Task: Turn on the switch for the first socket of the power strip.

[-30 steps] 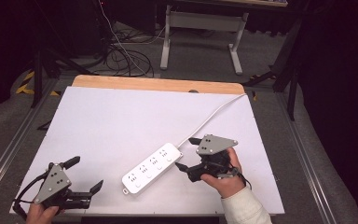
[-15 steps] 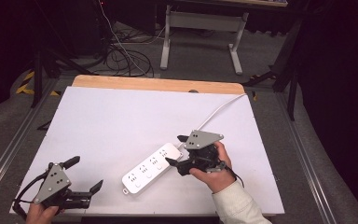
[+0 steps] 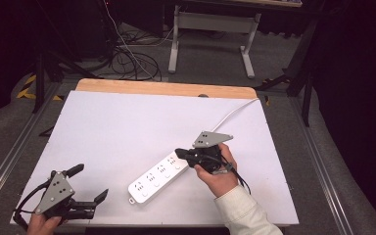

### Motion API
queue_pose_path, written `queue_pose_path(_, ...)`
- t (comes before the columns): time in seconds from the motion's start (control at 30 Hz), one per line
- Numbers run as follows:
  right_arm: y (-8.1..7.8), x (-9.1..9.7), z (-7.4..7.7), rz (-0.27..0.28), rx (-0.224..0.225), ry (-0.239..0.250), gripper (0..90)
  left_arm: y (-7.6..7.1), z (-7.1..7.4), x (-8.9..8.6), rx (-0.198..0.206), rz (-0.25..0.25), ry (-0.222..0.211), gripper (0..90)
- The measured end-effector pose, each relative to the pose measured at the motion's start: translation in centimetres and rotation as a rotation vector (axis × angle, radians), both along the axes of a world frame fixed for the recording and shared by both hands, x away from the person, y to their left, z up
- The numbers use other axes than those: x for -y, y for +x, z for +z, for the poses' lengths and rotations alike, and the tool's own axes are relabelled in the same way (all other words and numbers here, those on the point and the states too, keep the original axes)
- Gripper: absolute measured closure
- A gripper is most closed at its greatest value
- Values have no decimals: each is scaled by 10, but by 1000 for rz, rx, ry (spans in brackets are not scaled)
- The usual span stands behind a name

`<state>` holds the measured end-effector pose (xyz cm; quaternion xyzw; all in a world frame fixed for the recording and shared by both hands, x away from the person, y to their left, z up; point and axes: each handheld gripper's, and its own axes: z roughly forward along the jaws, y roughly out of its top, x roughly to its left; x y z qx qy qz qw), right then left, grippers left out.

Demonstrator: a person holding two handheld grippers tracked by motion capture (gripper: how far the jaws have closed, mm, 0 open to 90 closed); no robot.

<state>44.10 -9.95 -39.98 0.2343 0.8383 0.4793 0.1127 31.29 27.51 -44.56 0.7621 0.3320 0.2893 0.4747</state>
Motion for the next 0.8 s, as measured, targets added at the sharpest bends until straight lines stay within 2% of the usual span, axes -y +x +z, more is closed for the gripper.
queue_pose_path(0.2,4,-4,-6,-25,-45,-12,900,0,0,0,1,0,1,4)
queue_pose_path(0.27,6,-8,-12,-41,-75,-20,900,0,0,0,0,0,1,4)
queue_pose_path(0.33,6,-9,-14,-44,-80,-25,900,0,0,0,0,2,0,4)
queue_pose_path(0.6,7,-14,-30,-68,-102,-112,900,0,0,0,-1,3,1,4)
queue_pose_path(0.77,8,-18,-35,-80,-113,-156,900,0,0,0,-2,6,4,4)
queue_pose_path(0.8,8,-20,-37,-84,-118,-177,900,0,0,0,-2,6,4,4)
